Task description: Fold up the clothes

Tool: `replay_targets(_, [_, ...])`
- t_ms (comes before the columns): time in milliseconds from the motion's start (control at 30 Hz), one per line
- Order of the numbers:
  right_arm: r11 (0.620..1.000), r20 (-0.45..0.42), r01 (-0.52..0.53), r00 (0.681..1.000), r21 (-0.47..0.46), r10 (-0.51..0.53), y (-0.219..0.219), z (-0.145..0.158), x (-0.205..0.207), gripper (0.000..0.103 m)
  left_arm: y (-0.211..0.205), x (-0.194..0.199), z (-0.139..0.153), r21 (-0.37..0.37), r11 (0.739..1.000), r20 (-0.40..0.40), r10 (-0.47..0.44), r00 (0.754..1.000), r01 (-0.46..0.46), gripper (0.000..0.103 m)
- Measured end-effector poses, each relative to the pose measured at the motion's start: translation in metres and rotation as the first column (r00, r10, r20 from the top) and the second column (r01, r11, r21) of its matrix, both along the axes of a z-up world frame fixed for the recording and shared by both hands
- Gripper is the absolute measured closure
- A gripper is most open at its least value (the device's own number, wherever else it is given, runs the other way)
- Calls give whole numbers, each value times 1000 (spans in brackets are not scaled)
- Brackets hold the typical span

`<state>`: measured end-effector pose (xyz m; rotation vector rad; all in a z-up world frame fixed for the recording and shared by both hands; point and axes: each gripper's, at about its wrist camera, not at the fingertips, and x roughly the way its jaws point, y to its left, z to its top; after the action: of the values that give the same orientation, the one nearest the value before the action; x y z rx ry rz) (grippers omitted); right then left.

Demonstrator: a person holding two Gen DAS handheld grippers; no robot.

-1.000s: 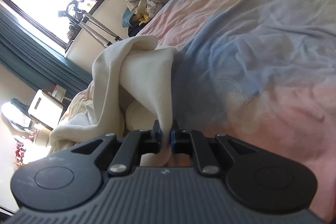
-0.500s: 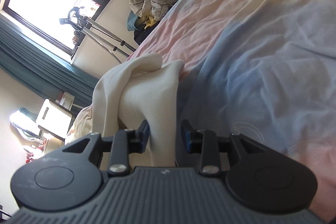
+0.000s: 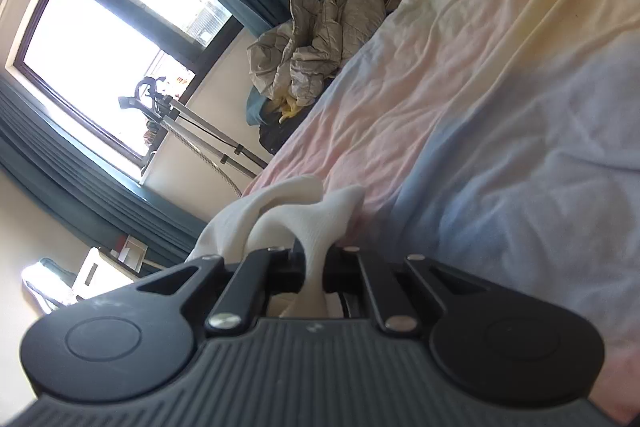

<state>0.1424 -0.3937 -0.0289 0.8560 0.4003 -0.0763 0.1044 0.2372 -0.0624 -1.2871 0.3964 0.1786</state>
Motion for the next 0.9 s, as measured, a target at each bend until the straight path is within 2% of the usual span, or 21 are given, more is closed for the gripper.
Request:
replay_targets(33, [999,29,15,999,-43,-14,3,10,-8,98,1,-3,6,13,1000,30,6,1000,-6,83])
replay_targets(67, [996,58,32,998,-86,-27,6,20,-15,98,3,-10,15,8,1000,94,20,995,-20,84])
replay_targets(100, [991,89,56,995,-121,-45,9,30,-25,98,5,-17,19,-23,999,175,39,984,-36,85])
replay_targets(167, [985,140,105,986,-134,-86,7,42,-42,98,15,-32,31,-52,996,278,83,957,-71,85])
replay_targets(267, [974,171,173,974,-145,-147,2,50,-63,98,34,-50,45,-62,989,321,147,936,-134,85])
replay_targets(333, [974,162,190,972,-120,-170,-3,50,-75,97,42,-51,51,-43,986,285,164,944,-158,85])
replay_targets(433, [988,82,152,986,-40,-148,-10,39,-89,96,47,-53,49,-49,987,209,159,965,-152,85])
replay_targets(500, [989,8,139,990,48,-140,-19,24,-95,93,49,-67,45,-27,990,145,142,979,-140,85])
replay_targets(600, [957,-115,177,981,228,-154,-40,-5,-104,88,48,-80,40,20,992,80,120,989,-122,85])
replay_targets(633, [942,-129,186,979,278,-155,-47,-13,-106,83,46,-83,38,38,992,65,114,991,-117,84])
replay_targets(667, [928,-137,183,980,325,-145,-52,-19,-106,73,44,-85,37,56,992,50,108,993,-111,84])
replay_targets(767, [908,-145,193,978,372,-148,-62,-25,-100,52,38,-88,32,93,991,14,100,995,-101,84])
replay_targets(900, [875,-159,225,972,429,-172,-73,-36,-86,51,37,-84,29,110,990,-15,94,995,-91,84])
